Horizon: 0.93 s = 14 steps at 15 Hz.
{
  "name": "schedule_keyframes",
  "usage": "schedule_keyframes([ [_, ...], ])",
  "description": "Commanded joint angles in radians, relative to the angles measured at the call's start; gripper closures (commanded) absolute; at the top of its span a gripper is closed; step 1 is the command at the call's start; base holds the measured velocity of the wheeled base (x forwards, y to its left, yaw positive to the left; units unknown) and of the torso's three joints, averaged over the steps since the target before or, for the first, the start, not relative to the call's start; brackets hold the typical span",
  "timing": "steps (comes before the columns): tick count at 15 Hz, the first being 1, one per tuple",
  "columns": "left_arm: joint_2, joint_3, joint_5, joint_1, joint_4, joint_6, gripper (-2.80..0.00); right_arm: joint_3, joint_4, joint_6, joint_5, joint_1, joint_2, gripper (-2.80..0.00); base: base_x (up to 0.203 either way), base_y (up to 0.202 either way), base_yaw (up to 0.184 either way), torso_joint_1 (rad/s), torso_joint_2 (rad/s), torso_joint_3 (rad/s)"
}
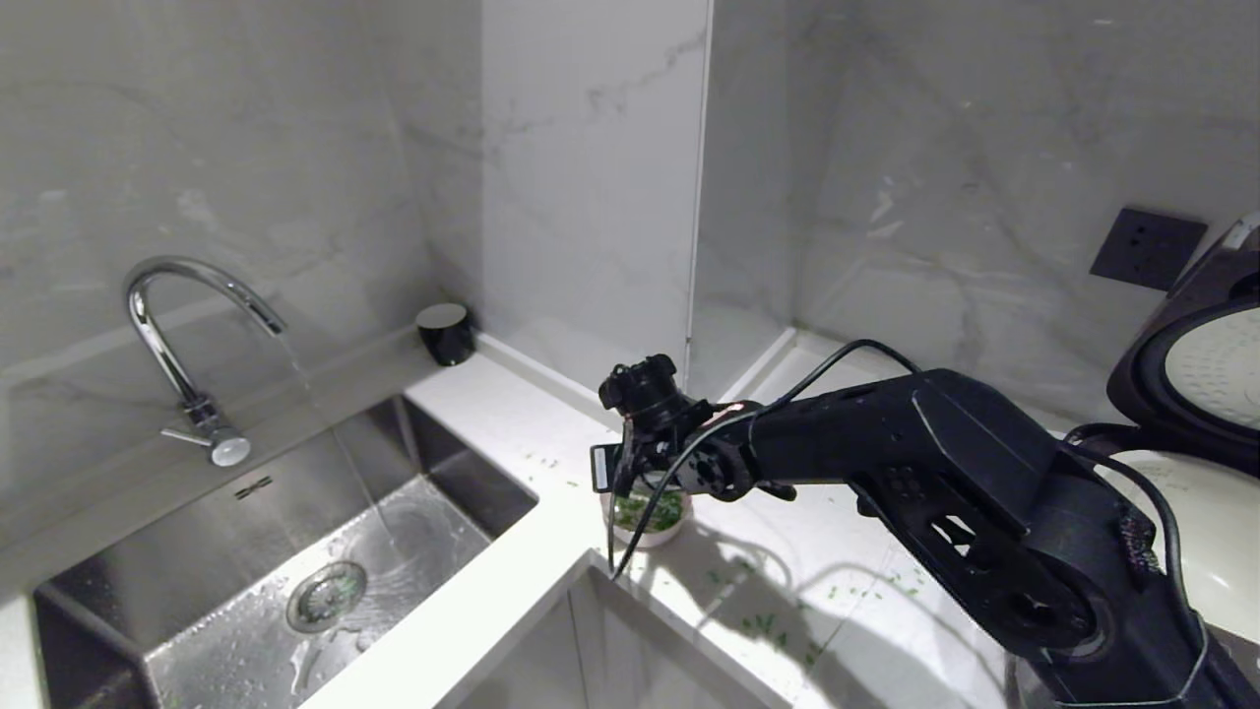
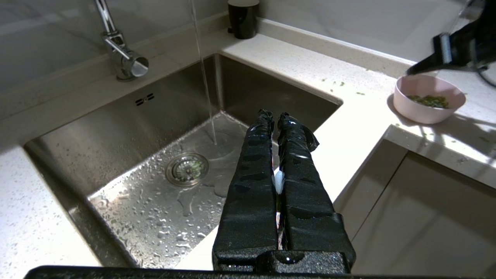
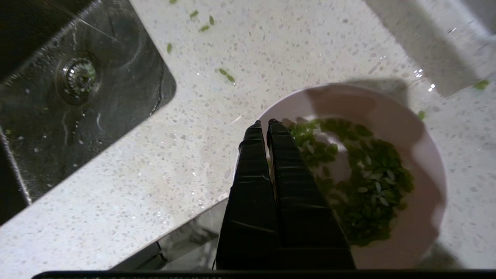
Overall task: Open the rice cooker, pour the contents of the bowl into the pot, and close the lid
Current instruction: Fill a bowl with water from the tap
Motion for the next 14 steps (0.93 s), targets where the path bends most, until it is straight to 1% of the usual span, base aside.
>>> schedule_keyframes([
  [1, 0.000, 0.012, 0.000, 0.001, 0.000, 0.000, 0.00, 0.040, 0.000, 0.003, -0.001, -0.011, -0.105, 0.00, 0.000, 0.000, 0.000, 0.000, 0.00, 0.000],
  [3, 0.000, 0.012, 0.000, -0.001, 0.000, 0.000, 0.00, 0.101, 0.000, 0.003, -0.006, -0.021, -0.196, 0.00, 0.000, 0.000, 0.000, 0.000, 0.00, 0.000],
  [5, 0.000, 0.012, 0.000, -0.002, -0.002, 0.000, 0.00, 0.212, -0.003, 0.000, -0.025, -0.026, -0.336, 0.00, 0.000, 0.000, 0.000, 0.000, 0.00, 0.000],
  [8, 0.000, 0.012, 0.000, -0.003, 0.000, 0.000, 0.00, 0.434, -0.007, -0.006, -0.049, -0.029, -0.631, 0.00, 0.000, 0.000, 0.000, 0.000, 0.00, 0.000],
  [11, 0.000, 0.012, 0.000, -0.002, 0.000, 0.000, 0.00, 0.629, -0.006, -0.009, -0.096, -0.031, -0.933, 0.00, 0.000, 0.000, 0.000, 0.000, 0.00, 0.000],
  [13, 0.000, 0.012, 0.000, -0.003, -0.001, -0.002, 0.00, 0.749, 0.019, -0.016, -0.134, -0.032, -1.130, 0.00, 0.000, 0.000, 0.000, 0.000, 0.00, 0.000],
  [14, 0.000, 0.012, 0.000, -0.002, -0.002, -0.005, 0.00, 0.796, 0.052, -0.020, -0.160, -0.032, -1.224, 0.00, 0.000, 0.000, 0.000, 0.000, 0.00, 0.000],
])
